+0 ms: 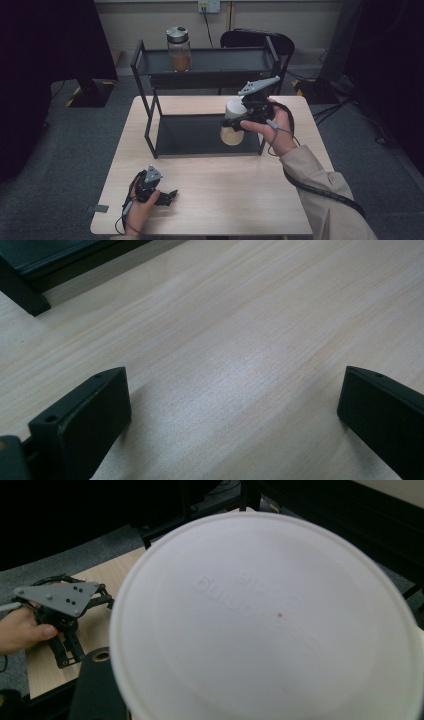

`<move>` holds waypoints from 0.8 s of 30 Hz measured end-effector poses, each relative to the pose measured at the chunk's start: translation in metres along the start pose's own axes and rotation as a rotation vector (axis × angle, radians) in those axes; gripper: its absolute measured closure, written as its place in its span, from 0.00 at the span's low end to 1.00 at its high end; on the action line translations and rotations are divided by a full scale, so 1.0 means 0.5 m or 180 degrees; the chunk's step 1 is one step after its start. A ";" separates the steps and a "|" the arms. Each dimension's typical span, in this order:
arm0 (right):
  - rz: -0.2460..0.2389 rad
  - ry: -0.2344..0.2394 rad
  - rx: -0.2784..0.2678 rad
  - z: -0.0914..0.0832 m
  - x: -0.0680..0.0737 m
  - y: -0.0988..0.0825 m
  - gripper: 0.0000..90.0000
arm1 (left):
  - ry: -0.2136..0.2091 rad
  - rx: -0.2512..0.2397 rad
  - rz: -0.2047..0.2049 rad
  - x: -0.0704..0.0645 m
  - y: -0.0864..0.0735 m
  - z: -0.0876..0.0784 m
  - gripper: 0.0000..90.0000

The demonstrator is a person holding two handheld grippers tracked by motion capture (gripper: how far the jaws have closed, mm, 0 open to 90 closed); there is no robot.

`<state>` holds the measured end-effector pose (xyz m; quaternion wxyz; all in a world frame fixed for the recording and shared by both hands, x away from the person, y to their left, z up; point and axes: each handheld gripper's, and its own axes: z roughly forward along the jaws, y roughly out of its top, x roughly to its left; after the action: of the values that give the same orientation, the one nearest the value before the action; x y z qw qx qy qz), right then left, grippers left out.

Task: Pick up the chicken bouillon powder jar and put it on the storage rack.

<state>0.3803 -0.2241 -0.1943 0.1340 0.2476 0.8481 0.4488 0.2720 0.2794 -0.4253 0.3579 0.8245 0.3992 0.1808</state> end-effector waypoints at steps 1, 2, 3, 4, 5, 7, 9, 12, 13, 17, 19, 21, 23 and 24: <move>0.0000 0.0000 0.0000 0.000 0.000 0.000 0.39 | 0.0000 0.0000 0.0000 0.000 0.000 0.000 0.00; -0.0003 0.0001 0.0008 -0.001 -0.001 0.007 0.39 | 0.0000 -0.0001 -0.0001 0.000 0.000 0.000 0.00; -0.0012 0.0004 0.0014 -0.001 -0.002 0.013 0.39 | 0.0000 -0.0002 -0.0002 0.000 0.000 0.000 0.00; -0.0019 -0.0004 0.0020 -0.002 -0.001 0.020 0.39 | 0.0000 -0.0002 -0.0003 0.000 0.000 0.000 0.00; -0.0019 -0.0010 0.0026 -0.003 -0.001 0.026 0.39 | 0.0000 -0.0002 -0.0004 0.000 0.000 0.000 0.00; -0.0022 -0.0005 0.0021 -0.005 -0.003 0.036 0.39 | 0.0000 -0.0003 -0.0005 0.000 0.000 0.000 0.00; -0.0019 -0.0007 0.0021 -0.008 -0.005 0.046 0.39 | -0.0001 -0.0002 -0.0005 0.000 0.000 0.000 0.00; -0.0037 -0.0025 0.0018 -0.019 -0.007 0.071 0.39 | 0.0000 0.0001 0.0003 0.000 0.000 0.000 0.00; -0.0037 -0.0025 0.0018 -0.019 -0.007 0.071 0.39 | 0.0000 0.0001 0.0003 0.000 0.000 0.000 0.00; -0.0052 -0.0060 0.0019 -0.033 -0.008 0.100 0.39 | 0.0001 0.0001 0.0003 0.000 0.000 0.000 0.00; -0.0069 -0.0078 0.0022 -0.040 -0.008 0.115 0.39 | 0.0000 0.0003 0.0002 0.000 0.000 0.000 0.00; -0.0085 -0.0092 0.0032 -0.047 -0.008 0.130 0.39 | -0.0001 0.0003 0.0003 0.000 0.000 0.000 0.00; -0.0091 -0.0122 0.0054 -0.053 -0.008 0.147 0.39 | 0.0000 0.0003 0.0004 0.000 0.000 0.000 0.00; -0.0088 -0.0126 0.0067 -0.055 -0.008 0.155 0.39 | -0.0001 0.0004 0.0004 0.000 0.000 0.000 0.00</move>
<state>0.3944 -0.2088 -0.1147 0.1545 0.2461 0.8533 0.4330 0.2722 0.2794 -0.4251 0.3573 0.8250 0.3987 0.1807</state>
